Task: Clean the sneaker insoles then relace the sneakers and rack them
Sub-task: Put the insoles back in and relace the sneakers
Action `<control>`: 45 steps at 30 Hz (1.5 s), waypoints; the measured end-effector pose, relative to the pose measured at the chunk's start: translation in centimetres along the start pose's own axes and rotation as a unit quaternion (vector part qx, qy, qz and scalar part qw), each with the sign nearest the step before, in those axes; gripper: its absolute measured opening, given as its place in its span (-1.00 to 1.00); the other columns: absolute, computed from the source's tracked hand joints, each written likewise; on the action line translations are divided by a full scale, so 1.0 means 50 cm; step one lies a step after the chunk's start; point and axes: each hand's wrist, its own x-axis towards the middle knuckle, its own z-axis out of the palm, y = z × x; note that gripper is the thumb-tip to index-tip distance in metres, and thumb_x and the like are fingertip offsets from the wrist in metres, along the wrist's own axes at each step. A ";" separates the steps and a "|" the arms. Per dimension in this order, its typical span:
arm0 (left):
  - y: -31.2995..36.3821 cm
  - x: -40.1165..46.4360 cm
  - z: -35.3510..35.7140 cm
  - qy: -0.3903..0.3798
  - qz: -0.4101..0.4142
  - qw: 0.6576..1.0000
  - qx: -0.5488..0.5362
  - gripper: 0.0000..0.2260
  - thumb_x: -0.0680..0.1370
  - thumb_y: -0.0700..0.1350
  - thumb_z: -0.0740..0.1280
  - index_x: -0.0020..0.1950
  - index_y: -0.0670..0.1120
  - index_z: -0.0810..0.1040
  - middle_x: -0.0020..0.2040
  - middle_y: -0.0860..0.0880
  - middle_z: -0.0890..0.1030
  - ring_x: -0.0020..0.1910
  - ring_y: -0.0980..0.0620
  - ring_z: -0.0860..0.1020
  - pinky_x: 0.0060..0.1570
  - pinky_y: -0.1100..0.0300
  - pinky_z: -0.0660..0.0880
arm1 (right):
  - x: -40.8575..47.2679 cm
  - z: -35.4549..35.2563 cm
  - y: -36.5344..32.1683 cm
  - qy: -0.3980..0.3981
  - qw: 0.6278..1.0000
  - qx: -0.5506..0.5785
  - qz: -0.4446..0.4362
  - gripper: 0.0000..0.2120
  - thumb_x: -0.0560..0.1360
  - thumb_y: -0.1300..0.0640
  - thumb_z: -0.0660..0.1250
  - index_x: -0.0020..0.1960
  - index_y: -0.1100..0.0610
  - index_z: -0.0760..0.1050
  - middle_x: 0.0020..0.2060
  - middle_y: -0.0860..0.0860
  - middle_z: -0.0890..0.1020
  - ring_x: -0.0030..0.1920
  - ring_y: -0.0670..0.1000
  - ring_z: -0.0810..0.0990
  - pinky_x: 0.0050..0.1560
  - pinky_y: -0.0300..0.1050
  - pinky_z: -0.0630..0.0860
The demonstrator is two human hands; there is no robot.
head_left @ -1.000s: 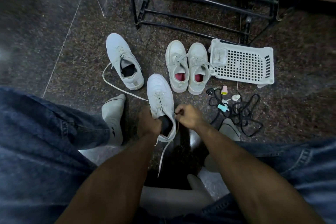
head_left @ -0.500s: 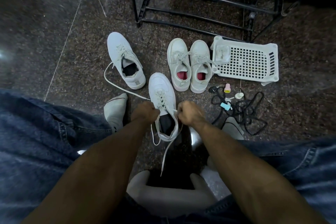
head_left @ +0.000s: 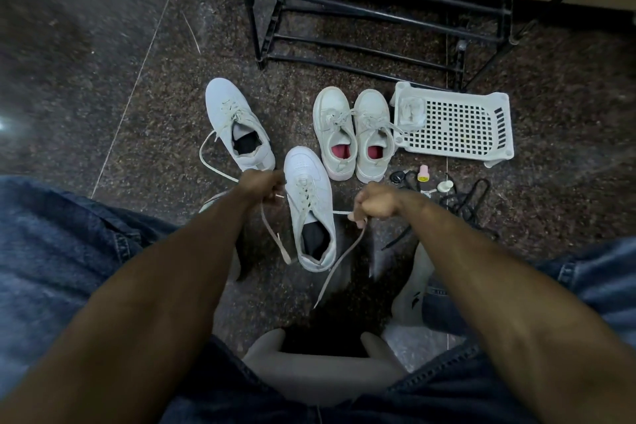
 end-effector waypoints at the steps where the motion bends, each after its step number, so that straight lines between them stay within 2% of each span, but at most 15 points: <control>1: 0.012 -0.003 -0.003 -0.021 0.003 0.999 -0.025 -0.83 0.51 -0.18 0.35 -0.26 -0.21 0.52 -0.50 -0.05 0.36 -0.62 0.08 0.36 -0.49 0.23 0.45 | -0.014 -0.012 -0.008 -0.017 0.999 0.026 -0.021 -0.85 0.47 0.17 0.39 -0.11 0.25 0.66 -0.09 0.01 0.70 -0.07 -0.06 0.56 -0.06 -0.16 0.45; 4: 0.050 -0.021 0.005 -0.114 0.020 0.992 -0.050 -0.83 0.52 -0.12 0.37 -0.04 -0.23 0.61 -0.51 -0.01 0.27 -0.59 0.08 0.24 -0.22 0.07 0.59 | -0.045 -0.047 -0.039 -0.031 0.988 0.128 -0.082 -0.83 0.55 0.18 0.30 -0.12 0.23 0.62 -0.11 0.06 0.72 0.01 -0.06 0.57 0.11 -0.14 0.41; 6: 0.078 -0.049 0.024 -0.154 0.035 0.987 -0.015 -0.84 0.53 -0.13 0.37 0.02 -0.19 0.61 -0.50 -0.02 0.38 -0.61 0.11 0.24 -0.21 0.07 0.60 | -0.055 -0.063 -0.063 -0.025 0.969 0.214 -0.117 -0.80 0.58 0.20 0.26 -0.18 0.17 0.57 -0.15 0.14 0.70 -0.10 -0.05 0.60 0.14 0.00 0.47; 9: 0.108 -0.086 0.059 -0.218 0.047 0.970 0.095 -0.80 0.59 -0.05 0.25 0.02 -0.15 0.59 -0.32 -0.13 0.59 -0.58 0.08 0.31 -0.26 0.11 0.58 | -0.067 -0.078 -0.088 0.005 0.935 0.319 -0.155 -0.74 0.61 0.22 0.21 -0.24 0.20 0.51 -0.30 0.16 0.63 -0.36 -0.05 0.61 -0.13 -0.07 0.50; 14: 0.140 -0.114 0.077 -0.222 0.059 0.965 0.123 -0.69 0.60 0.00 0.16 -0.10 -0.18 0.58 -0.33 -0.12 0.57 -0.51 0.04 0.33 -0.32 0.15 0.56 | -0.072 -0.066 -0.096 0.098 0.891 0.431 -0.105 -0.62 0.63 0.00 0.18 -0.27 0.19 0.48 -0.44 0.11 0.56 -0.35 0.09 0.57 -0.28 -0.09 0.57; 18: 0.171 -0.120 0.073 -0.212 0.121 0.954 0.175 -0.67 0.50 -0.02 0.30 -0.08 -0.30 0.64 -0.25 -0.19 0.62 -0.32 -0.12 0.50 -0.22 0.08 0.51 | -0.071 -0.038 -0.093 0.094 0.921 0.375 -0.046 -0.59 0.62 0.02 0.10 -0.30 0.14 0.53 -0.38 0.12 0.58 -0.38 0.06 0.59 -0.29 -0.09 0.59; 22: 0.216 -0.155 0.077 -0.238 0.178 0.923 0.242 -0.74 0.50 -0.06 0.31 -0.20 -0.23 0.66 -0.26 -0.22 0.65 -0.45 -0.04 0.53 -0.28 0.18 0.48 | -0.072 -0.021 -0.108 0.005 0.941 0.338 -0.012 -0.75 0.56 0.13 0.10 -0.20 0.13 0.48 -0.39 0.11 0.54 -0.42 0.07 0.58 -0.22 -0.02 0.58; 27: 0.250 -0.182 0.078 -0.283 0.215 0.897 0.261 -0.77 0.49 -0.16 0.30 -0.31 -0.21 0.64 -0.18 -0.28 0.67 -0.46 -0.07 0.55 -0.36 0.19 0.52 | -0.081 -0.050 -0.099 -0.102 0.961 0.257 0.002 -0.74 0.61 0.14 0.18 -0.16 0.14 0.58 -0.44 0.04 0.50 -0.60 -0.07 0.45 -0.36 -0.05 0.64; 29: 0.256 -0.187 0.077 -0.295 0.225 0.886 0.278 -0.78 0.49 -0.18 0.30 -0.31 -0.19 0.64 -0.20 -0.27 0.68 -0.43 -0.08 0.58 -0.33 0.18 0.53 | -0.084 -0.068 -0.093 -0.090 0.965 0.247 -0.006 -0.76 0.61 0.23 0.17 -0.15 0.21 0.56 -0.55 0.00 0.44 -0.63 -0.10 0.38 -0.39 -0.06 0.63; 32: 0.259 -0.185 0.075 -0.298 0.240 0.880 0.281 -0.80 0.51 -0.19 0.30 -0.26 -0.20 0.66 -0.14 -0.27 0.68 -0.39 -0.01 0.60 -0.33 0.19 0.55 | -0.092 -0.096 -0.092 0.014 0.953 0.297 -0.062 -0.73 0.62 0.25 0.12 -0.16 0.25 0.52 -0.52 0.02 0.50 -0.62 -0.12 0.36 -0.49 -0.18 0.55; 34: 0.261 -0.186 0.067 -0.293 0.250 0.884 0.264 -0.80 0.51 -0.18 0.32 -0.24 -0.21 0.67 -0.13 -0.24 0.68 -0.34 0.02 0.60 -0.29 0.19 0.55 | -0.097 -0.111 -0.086 0.050 0.933 0.334 -0.123 -0.62 0.59 0.34 0.10 -0.31 0.19 0.56 -0.47 0.07 0.57 -0.46 0.01 0.51 -0.49 -0.18 0.50; 36: 0.267 -0.188 0.058 -0.283 0.269 0.893 0.224 -0.81 0.51 -0.21 0.32 -0.24 -0.22 0.66 -0.23 -0.15 0.69 -0.33 0.04 0.61 -0.26 0.20 0.55 | -0.096 -0.119 -0.076 0.027 0.919 0.353 -0.175 -0.52 0.56 0.42 0.11 -0.39 0.10 0.60 -0.24 0.21 0.59 -0.12 0.20 0.52 -0.37 -0.09 0.58; 38: 0.277 -0.187 0.047 -0.255 0.289 0.912 0.142 -0.80 0.52 -0.24 0.30 -0.25 -0.25 0.64 -0.33 -0.08 0.68 -0.38 0.05 0.62 -0.34 0.24 0.57 | -0.096 -0.125 -0.074 -0.003 0.912 0.367 -0.184 -0.61 0.55 0.46 0.14 -0.21 0.12 0.63 -0.03 0.30 0.57 0.04 0.23 0.48 -0.20 -0.04 0.63; 41: 0.293 -0.173 0.034 -0.197 0.290 0.936 -0.021 -0.78 0.55 -0.17 0.30 -0.25 -0.23 0.61 -0.39 -0.08 0.62 -0.39 0.01 0.60 -0.42 0.24 0.52 | -0.099 -0.128 -0.080 -0.024 0.915 0.356 -0.187 -0.69 0.54 0.42 0.20 -0.12 0.14 0.64 -0.11 0.13 0.66 -0.16 0.06 0.58 -0.11 -0.01 0.62; 45: 0.287 -0.134 0.027 -0.090 0.235 0.948 -0.193 -0.84 0.58 -0.11 0.25 -0.04 -0.12 0.60 -0.31 -0.02 0.57 -0.31 0.03 0.57 -0.17 0.09 0.58 | -0.095 -0.118 -0.088 0.034 0.911 0.365 -0.188 -0.81 0.59 0.20 0.28 -0.01 0.31 0.61 -0.34 0.10 0.59 -0.35 0.03 0.45 -0.33 -0.15 0.53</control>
